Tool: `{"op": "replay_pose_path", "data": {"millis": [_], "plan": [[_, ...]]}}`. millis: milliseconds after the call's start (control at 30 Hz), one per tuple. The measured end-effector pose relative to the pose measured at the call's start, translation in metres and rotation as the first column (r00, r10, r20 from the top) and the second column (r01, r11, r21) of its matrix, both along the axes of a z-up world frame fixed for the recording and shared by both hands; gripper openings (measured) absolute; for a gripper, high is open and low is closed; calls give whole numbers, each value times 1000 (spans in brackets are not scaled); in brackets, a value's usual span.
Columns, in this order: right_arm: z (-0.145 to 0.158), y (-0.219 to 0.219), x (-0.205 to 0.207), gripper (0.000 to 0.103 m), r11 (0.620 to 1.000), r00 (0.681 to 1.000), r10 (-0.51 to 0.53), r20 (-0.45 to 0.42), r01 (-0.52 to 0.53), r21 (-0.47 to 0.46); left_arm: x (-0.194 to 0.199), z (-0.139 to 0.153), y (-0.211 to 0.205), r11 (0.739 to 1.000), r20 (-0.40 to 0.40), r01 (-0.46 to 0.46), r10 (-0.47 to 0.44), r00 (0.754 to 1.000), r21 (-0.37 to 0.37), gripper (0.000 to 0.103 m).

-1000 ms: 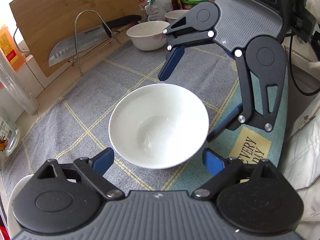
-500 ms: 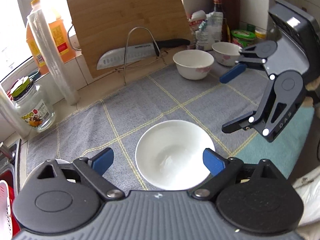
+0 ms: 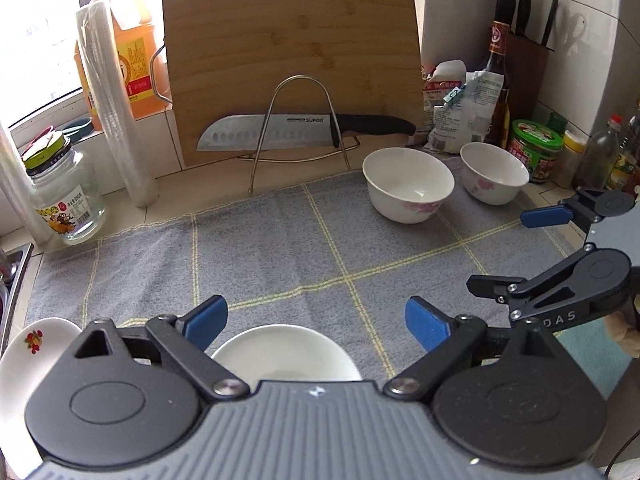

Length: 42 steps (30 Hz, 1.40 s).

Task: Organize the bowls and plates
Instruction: 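Move both grippers toward the pink-flower bowls by the cutting board, then close the left gripper on a flower bowl rim while the right gripper grips its opposite rim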

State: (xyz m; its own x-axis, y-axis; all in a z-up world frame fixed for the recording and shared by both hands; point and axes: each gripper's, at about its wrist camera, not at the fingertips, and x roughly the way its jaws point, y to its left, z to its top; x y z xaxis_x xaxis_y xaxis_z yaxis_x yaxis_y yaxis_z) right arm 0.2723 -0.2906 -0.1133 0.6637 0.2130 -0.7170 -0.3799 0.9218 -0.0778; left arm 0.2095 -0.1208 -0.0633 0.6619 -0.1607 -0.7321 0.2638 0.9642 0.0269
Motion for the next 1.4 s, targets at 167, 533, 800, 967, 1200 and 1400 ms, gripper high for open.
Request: {"op": "replay_pose_path", "data": {"millis": [167, 533, 800, 967, 1200, 1400], "plan": [[-6, -26, 6, 103, 998, 998, 54, 31, -53, -40, 15, -5, -38, 999, -35, -46, 47, 998, 8, 96], [-11, -51, 23, 103, 986, 985, 168, 36, -167, -12, 49, -5, -84, 996, -115, -89, 89, 989, 2, 95], [-17, -42, 45, 103, 988, 987, 156, 28, -156, -9, 99, -2, -97, 997, -133, -79, 75, 988, -24, 95], [-21, -35, 55, 103, 987, 986, 163, 22, -163, -12, 131, -8, -100, 996, -178, -71, 63, 982, -44, 95], [-26, -27, 69, 103, 983, 983, 179, 27, -178, -40, 164, -22, -107, 997, -215, -54, 41, 976, -54, 95], [-29, -23, 80, 103, 982, 982, 185, 33, -184, -46, 184, -33, -112, 995, -233, -58, 38, 972, -78, 95]]}}
